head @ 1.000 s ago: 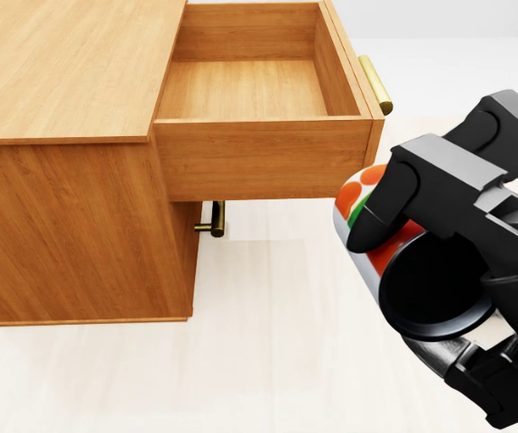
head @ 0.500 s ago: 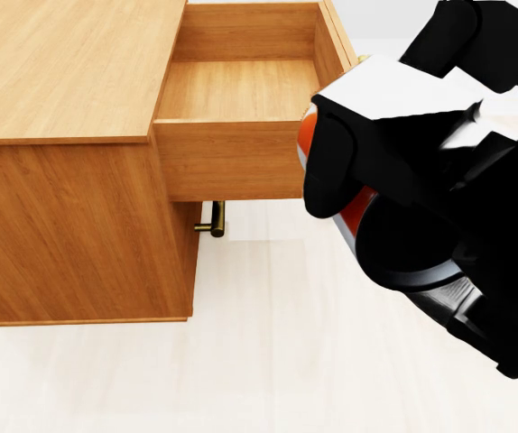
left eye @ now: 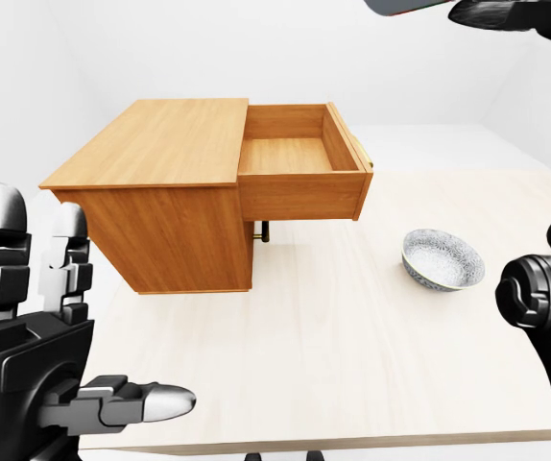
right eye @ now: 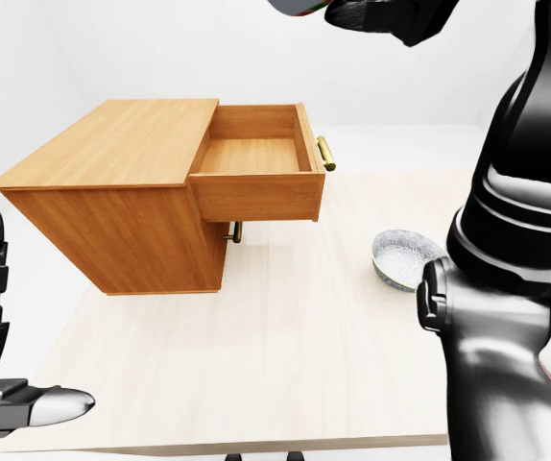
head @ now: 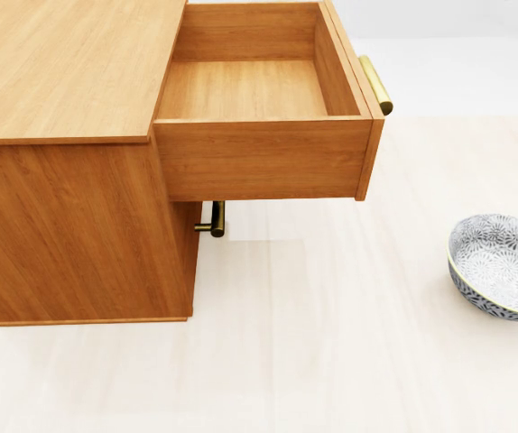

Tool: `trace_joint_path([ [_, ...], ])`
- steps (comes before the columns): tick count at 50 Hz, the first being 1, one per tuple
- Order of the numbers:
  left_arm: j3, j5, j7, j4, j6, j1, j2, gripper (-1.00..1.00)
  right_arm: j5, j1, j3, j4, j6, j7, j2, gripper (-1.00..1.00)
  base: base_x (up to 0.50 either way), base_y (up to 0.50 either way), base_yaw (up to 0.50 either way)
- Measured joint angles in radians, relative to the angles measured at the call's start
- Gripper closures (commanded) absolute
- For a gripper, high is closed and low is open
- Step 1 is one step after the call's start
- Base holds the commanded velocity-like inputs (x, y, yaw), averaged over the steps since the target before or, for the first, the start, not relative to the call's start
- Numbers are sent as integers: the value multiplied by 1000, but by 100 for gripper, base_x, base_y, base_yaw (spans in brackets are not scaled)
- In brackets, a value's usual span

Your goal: Put the ketchup in the top drawer of the cabinet.

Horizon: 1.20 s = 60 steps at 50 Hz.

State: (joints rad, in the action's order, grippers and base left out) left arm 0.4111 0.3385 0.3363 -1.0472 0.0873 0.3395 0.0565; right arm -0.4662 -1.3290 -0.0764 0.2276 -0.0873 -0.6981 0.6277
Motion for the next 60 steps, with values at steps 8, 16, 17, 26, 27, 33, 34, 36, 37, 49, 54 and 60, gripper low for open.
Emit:
trace_joint_path([
  [8,0,-2,1,0,0,-3,1,-100,-6,-196,-6,-427,0,0,-50,100,0,0,0],
  [16,1,-1,0,0,0,-5,0,-100,4,-345,-13,-755,0,0,-85,100,0,0,0],
  [17,2,-1,0,0,0,-5,0,-100,6,-361,-14,-790,0,0,-88,100,0,0,0],
  [26,10,9,1,0,0,-5,-1,-100,30,-462,-20,-1046,0,0,-111,100,0,0,0],
  [27,11,10,1,0,0,-5,-1,-100,32,-469,-20,-1066,0,0,-113,100,0,0,0],
  [33,17,16,3,0,0,-5,-1,-100,48,-501,-25,-1162,0,0,-122,100,0,0,0],
  [34,18,17,3,0,0,-5,-2,-100,50,-504,-26,-1174,0,0,-123,100,0,0,0],
  [36,20,19,3,0,0,-5,-2,-100,57,-508,-29,-1197,0,0,-125,100,0,0,0],
  [37,21,20,3,0,0,-6,-2,-100,60,-509,-30,-1207,0,0,-126,100,0,0,0],
  [49,25,24,4,0,0,-7,-2,-100,107,-506,-52,-1297,0,0,-134,100,0,0,0],
  [54,27,25,3,0,0,-10,-3,-100,121,-500,-54,-1317,0,0,-139,100,0,0,0],
  [60,27,25,0,0,0,-14,-5,-100,138,-496,-59,-1331,0,0,-145,100,0,0,0],
])
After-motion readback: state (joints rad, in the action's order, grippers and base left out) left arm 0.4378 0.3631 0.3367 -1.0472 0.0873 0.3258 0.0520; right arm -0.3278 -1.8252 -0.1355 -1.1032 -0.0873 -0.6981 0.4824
